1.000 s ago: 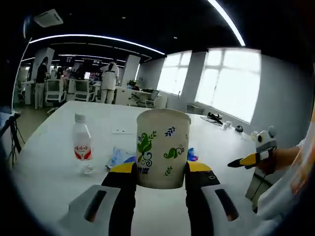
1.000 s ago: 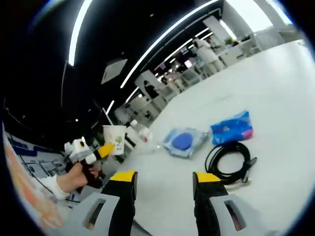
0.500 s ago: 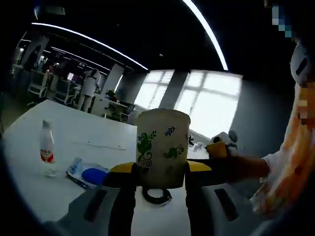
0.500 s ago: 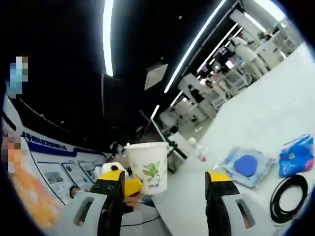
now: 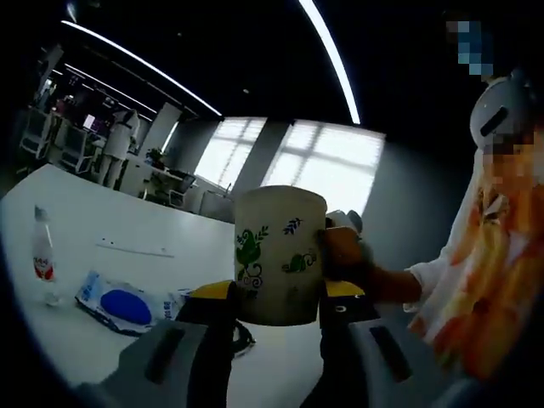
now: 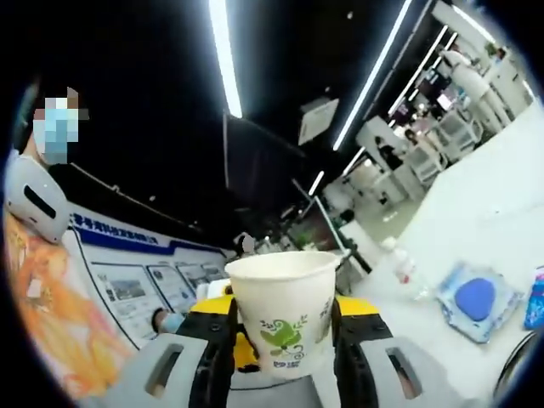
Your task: Arrange the tabletop items into an orderly group along one side of the table until the central work area is clear of visible clutter.
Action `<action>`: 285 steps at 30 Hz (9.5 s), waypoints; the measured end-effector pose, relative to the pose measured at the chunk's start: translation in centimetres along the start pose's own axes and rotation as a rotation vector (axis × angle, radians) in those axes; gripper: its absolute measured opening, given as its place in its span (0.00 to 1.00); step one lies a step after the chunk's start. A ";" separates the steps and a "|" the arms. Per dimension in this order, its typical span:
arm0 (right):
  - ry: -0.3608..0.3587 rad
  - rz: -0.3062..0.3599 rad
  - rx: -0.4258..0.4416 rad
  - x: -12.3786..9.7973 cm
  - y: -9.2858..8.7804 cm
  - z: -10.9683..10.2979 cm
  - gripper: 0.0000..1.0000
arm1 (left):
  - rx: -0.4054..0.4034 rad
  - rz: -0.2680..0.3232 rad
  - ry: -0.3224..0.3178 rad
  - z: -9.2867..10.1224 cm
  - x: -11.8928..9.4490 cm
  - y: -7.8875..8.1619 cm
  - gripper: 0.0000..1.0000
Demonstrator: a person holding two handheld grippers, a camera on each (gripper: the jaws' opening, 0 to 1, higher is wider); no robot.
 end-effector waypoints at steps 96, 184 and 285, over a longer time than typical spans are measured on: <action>-0.974 0.177 -0.362 -13.5 -7.1 -6.8 0.57 | 0.728 -1.130 0.100 -15.8 -8.5 -3.5 0.00; -0.881 -0.129 -0.085 -8.7 -2.4 10.9 0.35 | 0.286 -0.753 0.600 -23.4 3.8 -3.0 0.50; -1.069 -0.290 -0.234 -5.2 -3.0 23.5 0.00 | 0.140 -0.761 0.706 -24.4 3.9 -9.1 0.00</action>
Point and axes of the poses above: the point that each gripper's makers call its tool centre point, and the gripper's own axes: x roughly forward along the fingers, z roughly to its right, y roughly out of its top, the point moved 9 cm from there along -x, roughly backward along the fingers, and after that the axes turned 13 degrees about z, right-handed, at the moved point
